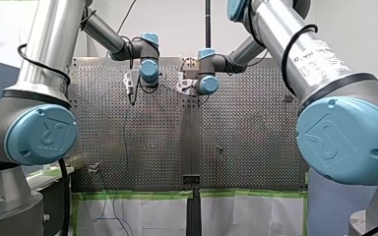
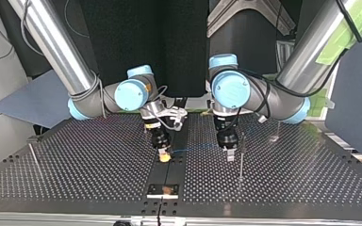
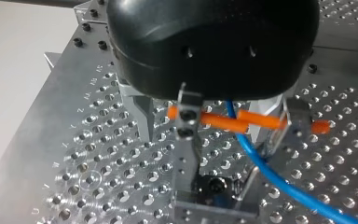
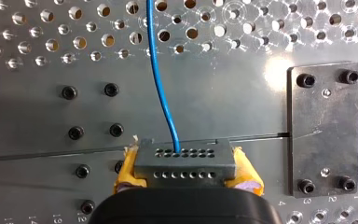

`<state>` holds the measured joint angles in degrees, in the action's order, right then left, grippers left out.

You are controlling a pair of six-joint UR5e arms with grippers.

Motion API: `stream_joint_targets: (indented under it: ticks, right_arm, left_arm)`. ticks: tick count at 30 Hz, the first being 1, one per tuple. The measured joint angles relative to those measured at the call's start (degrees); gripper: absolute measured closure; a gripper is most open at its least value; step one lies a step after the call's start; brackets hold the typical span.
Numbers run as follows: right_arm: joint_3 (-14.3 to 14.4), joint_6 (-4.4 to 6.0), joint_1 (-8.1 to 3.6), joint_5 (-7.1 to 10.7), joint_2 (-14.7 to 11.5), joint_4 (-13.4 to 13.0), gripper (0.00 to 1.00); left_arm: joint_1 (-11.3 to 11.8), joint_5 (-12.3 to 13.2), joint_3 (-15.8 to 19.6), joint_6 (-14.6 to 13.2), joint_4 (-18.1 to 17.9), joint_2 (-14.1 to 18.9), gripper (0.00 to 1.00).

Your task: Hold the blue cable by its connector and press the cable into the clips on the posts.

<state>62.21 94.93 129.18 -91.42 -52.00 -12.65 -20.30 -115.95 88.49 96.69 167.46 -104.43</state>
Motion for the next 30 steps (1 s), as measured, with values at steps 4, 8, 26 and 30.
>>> stream_joint_targets:
  ticks: [4, 8, 26, 30]
  right_arm:
    - [0.0, 0.01, -0.03, 0.0, 0.0, 0.05, 1.0]
    - [-0.01, 0.02, -0.03, 0.0, 0.0, 0.06, 1.0]
    - [0.01, -0.19, -0.27, 0.09, -0.03, 1.69, 1.0]
    - [0.76, -0.67, -0.38, -0.07, -0.09, 3.01, 1.0]
  left_arm:
    - [-0.49, -0.47, -0.01, -1.42, -0.02, -0.01, 0.7]
    - [-0.88, -0.92, -0.02, -2.35, 0.05, -0.01, 1.0]
    - [-1.9, -3.19, -0.01, -3.06, 1.07, -0.26, 1.0]
    - [-2.66, -3.32, -0.01, -2.73, 1.14, -1.67, 1.0]
